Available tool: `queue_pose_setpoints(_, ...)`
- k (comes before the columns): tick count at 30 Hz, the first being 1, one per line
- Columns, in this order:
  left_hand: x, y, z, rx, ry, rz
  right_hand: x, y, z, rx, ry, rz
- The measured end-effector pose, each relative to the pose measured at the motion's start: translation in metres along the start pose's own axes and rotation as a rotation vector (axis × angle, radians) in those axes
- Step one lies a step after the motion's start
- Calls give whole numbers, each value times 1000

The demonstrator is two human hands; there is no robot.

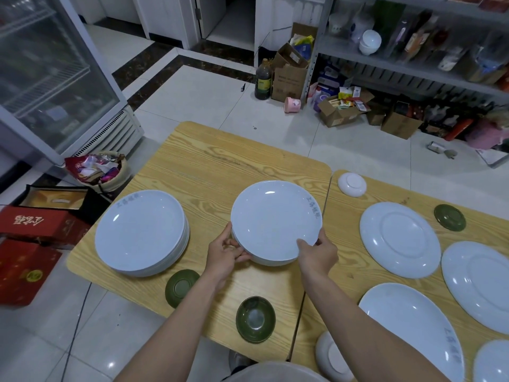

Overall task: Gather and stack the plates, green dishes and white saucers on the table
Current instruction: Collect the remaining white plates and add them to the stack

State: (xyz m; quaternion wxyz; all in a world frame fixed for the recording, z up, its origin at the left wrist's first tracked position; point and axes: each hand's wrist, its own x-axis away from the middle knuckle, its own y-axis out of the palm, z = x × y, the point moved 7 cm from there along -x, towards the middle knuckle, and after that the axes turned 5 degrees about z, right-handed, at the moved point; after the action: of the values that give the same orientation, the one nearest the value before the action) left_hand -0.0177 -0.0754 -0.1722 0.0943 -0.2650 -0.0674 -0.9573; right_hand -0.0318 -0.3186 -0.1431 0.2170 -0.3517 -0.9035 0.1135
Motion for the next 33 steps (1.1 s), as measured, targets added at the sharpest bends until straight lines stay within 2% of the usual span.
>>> queue_pose_setpoints(7,0,0,-1,25,12,4,-16,-2,14,87,84,33)
queue_pose_setpoints(18,5,2,3,-7,16,21,-17,-1,9,104,47,15)
queue_pose_setpoints(23,12,1,11,-11,45,88,-12,-7,9,-40,160,12)
queue_pose_setpoints(25,14,-1,20,-93,94,163,-11,-11,10,-97,202,3)
queue_pose_setpoints(28,21,3,45,-355,280,198,-10,-17,3,-84,173,-69)
queue_pose_setpoints(33,48,41,88,-806,619,-30,5,-25,-36,182,-159,-396)
